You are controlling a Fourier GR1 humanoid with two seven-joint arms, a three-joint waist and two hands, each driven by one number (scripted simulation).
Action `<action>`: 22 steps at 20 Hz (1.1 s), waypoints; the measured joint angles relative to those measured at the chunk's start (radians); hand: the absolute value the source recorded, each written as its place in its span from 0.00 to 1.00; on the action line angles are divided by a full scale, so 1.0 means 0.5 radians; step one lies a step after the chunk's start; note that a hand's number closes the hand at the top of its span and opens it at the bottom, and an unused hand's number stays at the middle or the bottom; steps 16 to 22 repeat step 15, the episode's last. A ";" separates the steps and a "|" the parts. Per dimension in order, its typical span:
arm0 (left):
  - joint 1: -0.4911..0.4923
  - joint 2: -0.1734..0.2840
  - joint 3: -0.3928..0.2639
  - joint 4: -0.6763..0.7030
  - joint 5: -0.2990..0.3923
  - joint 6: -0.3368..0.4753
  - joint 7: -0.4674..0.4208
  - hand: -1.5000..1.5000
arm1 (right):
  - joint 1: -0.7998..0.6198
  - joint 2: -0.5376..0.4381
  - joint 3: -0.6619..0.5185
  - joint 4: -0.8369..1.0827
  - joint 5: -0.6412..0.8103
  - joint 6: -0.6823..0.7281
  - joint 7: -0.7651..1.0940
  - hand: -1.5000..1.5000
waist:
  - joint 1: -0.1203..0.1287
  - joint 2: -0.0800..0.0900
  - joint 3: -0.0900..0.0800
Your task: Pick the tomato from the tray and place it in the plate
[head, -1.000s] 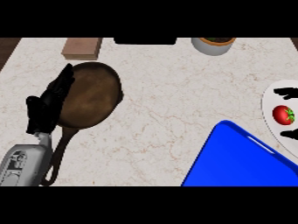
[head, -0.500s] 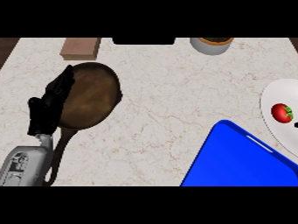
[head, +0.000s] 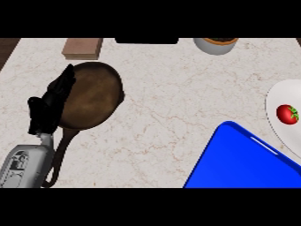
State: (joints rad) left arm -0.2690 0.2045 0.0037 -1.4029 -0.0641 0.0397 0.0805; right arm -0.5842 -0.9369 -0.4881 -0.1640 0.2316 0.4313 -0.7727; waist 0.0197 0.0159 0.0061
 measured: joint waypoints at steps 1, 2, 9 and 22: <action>0.001 0.001 0.001 0.010 0.001 -0.005 -0.010 0.50 | 0.019 -0.029 -0.012 0.006 -0.012 0.019 0.005 0.00 | 0.002 0.003 0.002; 0.000 -0.007 -0.003 0.012 -0.003 -0.001 -0.016 0.50 | 0.033 -0.062 -0.018 0.010 -0.020 0.042 0.019 0.00 | 0.004 0.004 0.003; -0.021 -0.017 -0.007 -0.008 -0.004 0.001 0.003 0.50 | 0.144 -0.181 -0.032 -0.014 -0.045 0.097 0.039 0.00 | 0.016 0.010 0.012; -0.007 -0.002 0.001 -0.024 0.013 -0.026 0.011 0.50 | 0.213 -0.200 -0.052 -0.029 -0.082 0.117 0.049 0.00 | 0.025 0.009 0.018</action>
